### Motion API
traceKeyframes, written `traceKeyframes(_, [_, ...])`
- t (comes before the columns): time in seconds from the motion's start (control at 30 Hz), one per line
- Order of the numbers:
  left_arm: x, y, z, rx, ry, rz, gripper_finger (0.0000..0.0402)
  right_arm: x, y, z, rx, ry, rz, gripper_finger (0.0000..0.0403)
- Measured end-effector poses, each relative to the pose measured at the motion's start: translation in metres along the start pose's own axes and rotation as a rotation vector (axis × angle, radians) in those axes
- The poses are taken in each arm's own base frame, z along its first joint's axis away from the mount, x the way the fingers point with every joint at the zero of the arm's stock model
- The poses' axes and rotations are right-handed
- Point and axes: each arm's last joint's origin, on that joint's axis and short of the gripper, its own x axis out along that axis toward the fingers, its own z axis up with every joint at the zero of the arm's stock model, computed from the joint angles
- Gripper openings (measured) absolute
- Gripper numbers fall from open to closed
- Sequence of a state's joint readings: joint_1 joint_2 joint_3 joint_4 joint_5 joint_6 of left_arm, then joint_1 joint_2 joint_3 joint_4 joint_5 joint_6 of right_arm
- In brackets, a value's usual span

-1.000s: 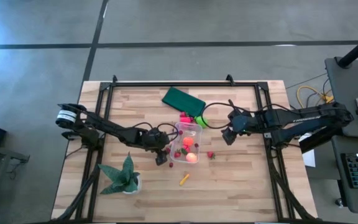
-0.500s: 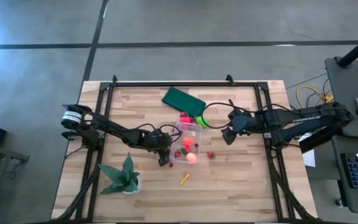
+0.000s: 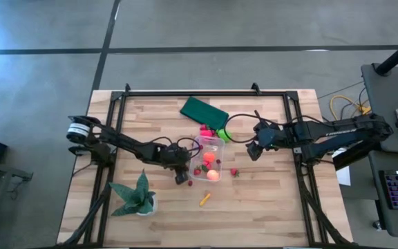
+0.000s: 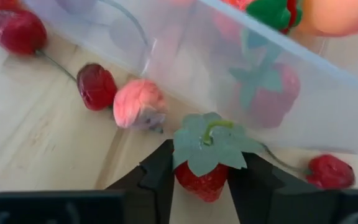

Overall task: Pick and placing Produce into tupperware
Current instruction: Put the red strawberry into the transparent bin

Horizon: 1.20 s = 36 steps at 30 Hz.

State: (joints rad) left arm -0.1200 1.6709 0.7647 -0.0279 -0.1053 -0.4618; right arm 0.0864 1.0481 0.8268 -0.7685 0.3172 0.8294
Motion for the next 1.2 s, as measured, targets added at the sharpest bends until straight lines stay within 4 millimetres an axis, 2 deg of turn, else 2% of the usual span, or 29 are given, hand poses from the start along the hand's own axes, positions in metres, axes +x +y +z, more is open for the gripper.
traceKeyframes(0.17, [-0.012,0.002,-0.001,0.03,0.027,0.002,0.0103,0.0,0.0,0.0,-0.002,-0.003,-0.005,0.0228])
traceKeyframes(0.37, [-0.043,0.002,0.007,0.051,-0.014,-0.01,0.0127,0.0,0.0,0.0,-0.002,-0.006,-0.007,0.0228])
traceKeyframes(0.6, [-0.079,0.0,0.024,0.125,-0.204,-0.035,0.014,0.0,0.0,0.0,-0.019,-0.008,-0.011,0.0228])
traceKeyframes(0.73, [-0.09,-0.002,0.032,0.228,-0.266,0.003,0.0141,0.001,-0.001,-0.001,-0.021,-0.007,-0.017,0.0228])
traceKeyframes(0.87, [-0.087,-0.009,0.046,0.407,-0.365,0.002,0.0141,0.002,-0.002,-0.002,-0.023,-0.004,-0.021,0.0228])
traceKeyframes(1.0, [-0.073,-0.02,0.066,0.521,-0.469,-0.06,0.0142,0.003,-0.002,-0.003,-0.022,-0.001,-0.024,0.0228])
traceKeyframes(1.2, [-0.035,-0.026,0.083,0.44,-0.351,-0.146,0.0152,0.004,-0.003,-0.004,0.017,0.009,-0.021,0.0228])
